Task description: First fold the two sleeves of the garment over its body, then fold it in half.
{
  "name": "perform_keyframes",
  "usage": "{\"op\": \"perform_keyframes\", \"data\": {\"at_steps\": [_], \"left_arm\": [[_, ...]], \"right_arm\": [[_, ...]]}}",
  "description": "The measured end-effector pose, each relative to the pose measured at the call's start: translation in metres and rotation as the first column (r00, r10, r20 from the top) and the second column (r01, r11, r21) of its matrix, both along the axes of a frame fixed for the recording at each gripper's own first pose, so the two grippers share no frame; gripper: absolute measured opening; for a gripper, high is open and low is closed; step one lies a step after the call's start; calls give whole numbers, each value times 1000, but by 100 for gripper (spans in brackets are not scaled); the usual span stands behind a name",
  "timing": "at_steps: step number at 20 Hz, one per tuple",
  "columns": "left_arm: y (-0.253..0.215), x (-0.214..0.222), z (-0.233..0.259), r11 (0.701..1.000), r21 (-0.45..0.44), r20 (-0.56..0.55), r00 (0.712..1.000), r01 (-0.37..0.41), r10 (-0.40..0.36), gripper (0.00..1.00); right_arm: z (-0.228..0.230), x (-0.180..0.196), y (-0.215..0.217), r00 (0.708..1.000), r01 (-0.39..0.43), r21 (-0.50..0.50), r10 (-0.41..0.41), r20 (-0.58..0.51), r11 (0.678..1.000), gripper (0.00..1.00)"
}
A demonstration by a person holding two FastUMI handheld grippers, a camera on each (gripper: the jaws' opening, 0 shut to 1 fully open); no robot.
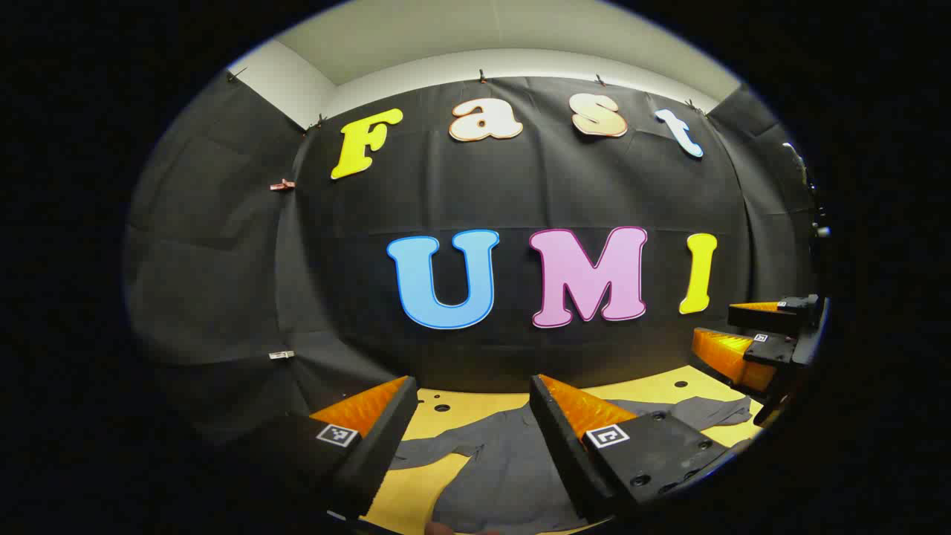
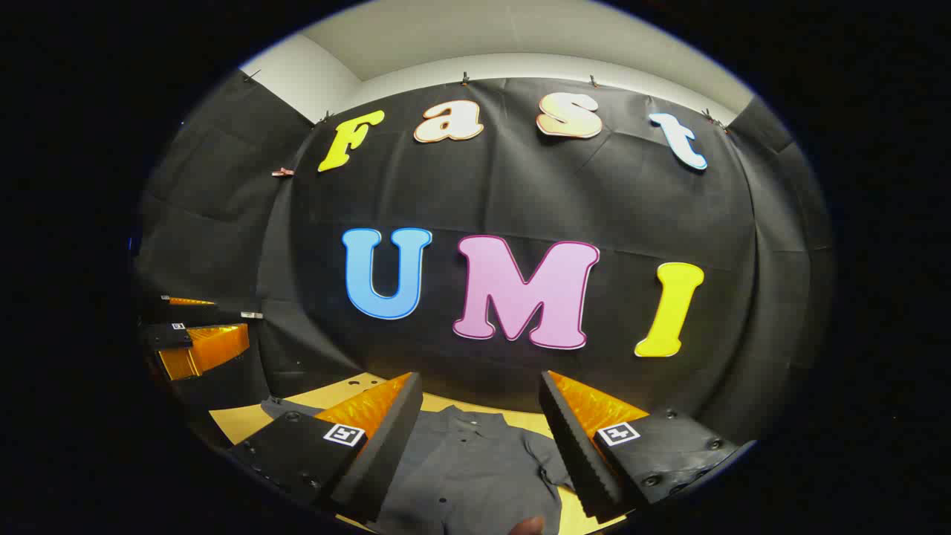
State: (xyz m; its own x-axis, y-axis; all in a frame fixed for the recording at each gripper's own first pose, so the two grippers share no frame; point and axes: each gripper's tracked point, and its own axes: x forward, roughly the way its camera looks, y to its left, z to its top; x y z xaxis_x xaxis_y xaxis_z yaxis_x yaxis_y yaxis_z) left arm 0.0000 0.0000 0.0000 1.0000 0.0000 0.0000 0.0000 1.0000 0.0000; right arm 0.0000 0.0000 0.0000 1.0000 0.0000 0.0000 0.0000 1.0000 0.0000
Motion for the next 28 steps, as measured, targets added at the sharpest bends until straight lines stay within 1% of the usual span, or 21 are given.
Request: {"op": "perform_keyframes", "data": {"at_steps": [1,5,9,12,15,17,22,24,28], "left_arm": [[-5,3,-2,1000,1,2,1000,14,-14,96],[-37,19,-7,994,10,7,994,110,-110,96],[-74,30,-17,979,-1,-13,979,204,-204,96],[-98,36,-23,971,-23,-40,970,238,-238,96],[-116,43,-33,968,-22,-64,966,249,-250,95],[-125,46,-39,969,-12,-80,966,247,-247,95],[-146,49,-50,975,-1,-117,969,220,-219,96],[-156,47,-50,978,-2,-128,970,206,-205,95],[-170,41,-61,985,0,-160,972,174,-171,95]], "right_arm": [[1,-2,-9,1000,21,-5,-21,2,1000,98],[-5,-11,-50,992,126,-26,-127,-20,992,97],[-19,-21,-105,967,247,-41,-248,-48,968,97],[-43,-22,-151,942,317,-40,-319,-102,948,98],[-78,-19,-202,907,382,-64,-388,-163,922,97],[-112,-18,-233,885,400,-90,-410,-220,912,98],[-198,-10,-299,831,420,-106,-429,-355,901,98],[-235,-8,-320,807,423,-89,-419,-416,902,98],[-304,-9,-357,741,446,-93,-425,-520,890,98]]}}
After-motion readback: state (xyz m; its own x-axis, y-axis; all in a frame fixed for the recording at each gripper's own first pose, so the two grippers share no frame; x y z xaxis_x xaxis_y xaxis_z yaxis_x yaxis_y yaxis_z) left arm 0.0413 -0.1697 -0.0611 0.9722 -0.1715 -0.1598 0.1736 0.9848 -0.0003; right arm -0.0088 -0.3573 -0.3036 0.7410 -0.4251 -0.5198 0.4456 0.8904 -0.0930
